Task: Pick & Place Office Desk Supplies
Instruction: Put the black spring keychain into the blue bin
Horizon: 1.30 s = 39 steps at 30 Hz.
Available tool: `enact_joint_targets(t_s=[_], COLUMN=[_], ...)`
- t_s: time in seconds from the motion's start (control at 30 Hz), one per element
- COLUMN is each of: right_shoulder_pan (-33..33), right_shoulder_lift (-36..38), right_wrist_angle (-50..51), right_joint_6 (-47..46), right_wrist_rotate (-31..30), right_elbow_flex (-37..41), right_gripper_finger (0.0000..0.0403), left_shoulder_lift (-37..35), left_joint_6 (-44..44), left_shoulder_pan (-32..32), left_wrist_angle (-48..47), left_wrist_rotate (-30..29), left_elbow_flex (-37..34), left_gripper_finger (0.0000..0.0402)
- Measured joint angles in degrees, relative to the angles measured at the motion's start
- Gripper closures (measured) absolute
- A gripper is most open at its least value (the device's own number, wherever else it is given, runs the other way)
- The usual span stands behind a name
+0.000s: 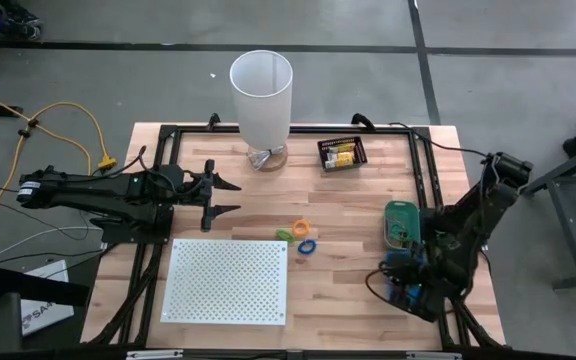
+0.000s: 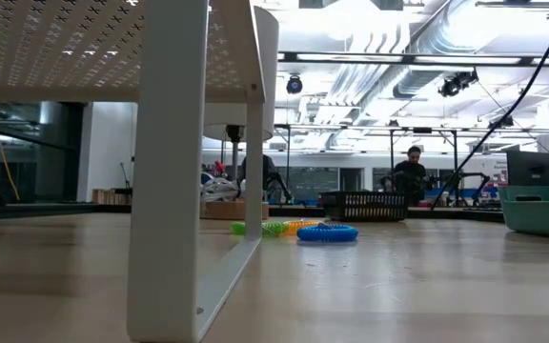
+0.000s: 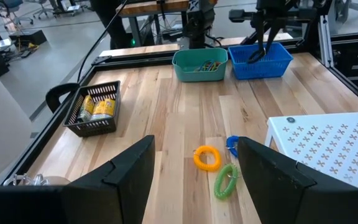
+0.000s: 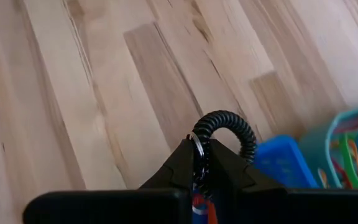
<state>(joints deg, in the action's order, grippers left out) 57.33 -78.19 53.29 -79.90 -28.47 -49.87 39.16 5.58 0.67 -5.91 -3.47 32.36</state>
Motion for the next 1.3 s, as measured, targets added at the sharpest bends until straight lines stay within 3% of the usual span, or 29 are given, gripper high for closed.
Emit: enact_joint_targets(t_s=[0.53, 0.77, 1.03, 1.3], right_shoulder_pan=[12.19, 12.61, 12.30, 12.31], right_shoulder_lift=[0.00, -0.58, -7.20, -9.62], right_wrist_angle=[6.70, 8.76, 9.38, 8.86], right_joint_6=[-19.09, -19.75, -21.86, -23.40], right_wrist_rotate=[2.01, 3.25, 5.05, 5.05], right_elbow_flex=[0.00, 0.00, 0.00, 0.00], right_gripper_finger=[0.0382, 0.0382, 0.0381, 0.0339], left_shoulder_lift=[0.00, 0.00, 0.00, 0.00], left_joint_6=[0.00, 0.00, 0.00, 0.00], left_shoulder_pan=[0.00, 0.00, 0.00, 0.00], left_wrist_angle=[0.00, 0.00, 0.00, 0.00], left_wrist_rotate=[-0.02, -0.02, -0.01, -0.01], left_elbow_flex=[0.00, 0.00, 0.00, 0.00], left_gripper_finger=[0.0181, 0.0181, 0.0181, 0.0181])
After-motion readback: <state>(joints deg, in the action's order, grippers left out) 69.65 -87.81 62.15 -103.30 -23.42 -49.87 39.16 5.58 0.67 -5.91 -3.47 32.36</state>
